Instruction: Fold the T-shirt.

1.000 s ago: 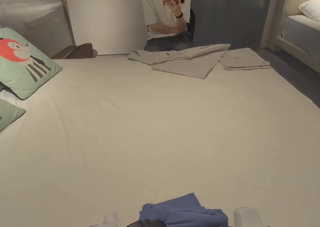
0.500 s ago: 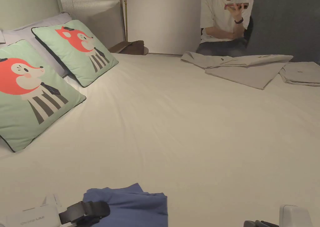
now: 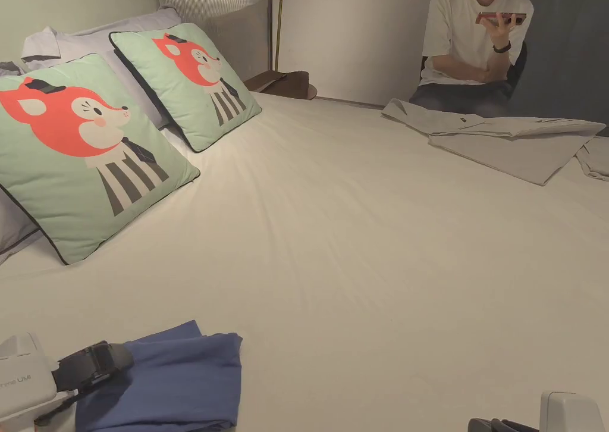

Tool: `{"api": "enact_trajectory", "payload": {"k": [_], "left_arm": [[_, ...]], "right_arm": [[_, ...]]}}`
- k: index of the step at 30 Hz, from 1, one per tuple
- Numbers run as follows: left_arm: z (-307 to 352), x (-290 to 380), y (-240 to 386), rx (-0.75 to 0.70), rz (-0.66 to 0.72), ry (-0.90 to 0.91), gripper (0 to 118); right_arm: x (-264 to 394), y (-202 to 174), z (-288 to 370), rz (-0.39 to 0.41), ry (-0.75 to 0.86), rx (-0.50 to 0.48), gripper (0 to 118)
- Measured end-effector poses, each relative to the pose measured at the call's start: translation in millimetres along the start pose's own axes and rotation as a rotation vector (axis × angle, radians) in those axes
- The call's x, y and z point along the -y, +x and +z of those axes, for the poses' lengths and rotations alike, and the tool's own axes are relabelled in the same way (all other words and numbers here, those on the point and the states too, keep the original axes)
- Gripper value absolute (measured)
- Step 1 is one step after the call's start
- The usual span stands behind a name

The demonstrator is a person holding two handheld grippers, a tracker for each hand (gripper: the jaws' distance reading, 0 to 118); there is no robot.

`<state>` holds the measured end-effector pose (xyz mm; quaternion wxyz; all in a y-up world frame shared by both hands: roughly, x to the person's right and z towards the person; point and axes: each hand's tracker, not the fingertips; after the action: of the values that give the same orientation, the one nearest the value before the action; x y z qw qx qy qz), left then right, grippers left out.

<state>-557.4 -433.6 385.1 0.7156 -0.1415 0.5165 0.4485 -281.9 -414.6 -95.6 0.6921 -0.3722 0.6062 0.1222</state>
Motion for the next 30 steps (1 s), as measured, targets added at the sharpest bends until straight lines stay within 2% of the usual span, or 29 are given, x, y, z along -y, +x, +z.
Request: {"api": "enact_trajectory", "payload": {"k": [2, 3, 4, 5, 6, 7, 8, 9, 11, 15, 19, 25, 30], "left_arm": [[19.8, 7.5, 17.5, -0.061, -0.108, 0.159, 110], [12.6, -3.9, -3.8, -0.070, -0.123, 0.213, 110], [19.9, -3.2, 2.6, -0.093, -0.132, 0.251, 109], [28.7, -2.0, 12.0, -0.092, -0.143, 0.272, 102], [37.5, 0.8, 21.4, -0.062, -0.158, 0.286, 85], [45.2, 2.5, 30.3, -0.027, -0.176, 0.286, 59], [50.8, 6.9, 41.7, 0.006, -0.201, 0.278, 21], [53.5, 11.9, 51.3, 0.014, -0.188, 0.265, 21], [56.3, 27.5, 72.6, 0.050, -0.205, 0.237, 5], [48.5, 64.9, 121.5, 0.114, -0.262, 0.138, 1], [32.5, 105.3, 181.6, 0.143, -0.416, 0.137, 0], [52.1, 128.6, 287.3, 0.223, -0.573, 0.329, 0], [93.7, 129.8, 349.1, 0.248, -0.631, 0.630, 0]], "right_arm": [[-1.4, 5.2, 3.6, 0.001, 0.010, 0.008, 0], [-2.1, 7.3, 5.7, 0.002, 0.016, 0.013, 0], [-3.4, 6.2, 8.6, 0.003, 0.022, 0.016, 0], [-4.0, 8.2, 10.7, -0.002, 0.030, 0.019, 0], [-4.3, 10.7, 12.5, -0.009, 0.036, 0.017, 0], [-4.2, 12.2, 14.0, -0.014, 0.043, 0.018, 0], [-2.8, 16.0, 16.9, -0.019, 0.052, 0.019, 0], [-2.2, 18.3, 19.1, -0.022, 0.060, 0.020, 0], [-1.5, 21.7, 24.0, -0.026, 0.075, 0.022, 0], [-1.1, 28.1, 40.5, -0.034, 0.125, 0.027, 0], [-3.6, 37.4, 58.7, -0.016, 0.210, 0.076, 0], [-28.5, 42.7, 108.0, 0.052, 0.464, 0.223, 0], [-52.9, 44.6, 162.0, 0.153, 0.774, 0.429, 0]]}}
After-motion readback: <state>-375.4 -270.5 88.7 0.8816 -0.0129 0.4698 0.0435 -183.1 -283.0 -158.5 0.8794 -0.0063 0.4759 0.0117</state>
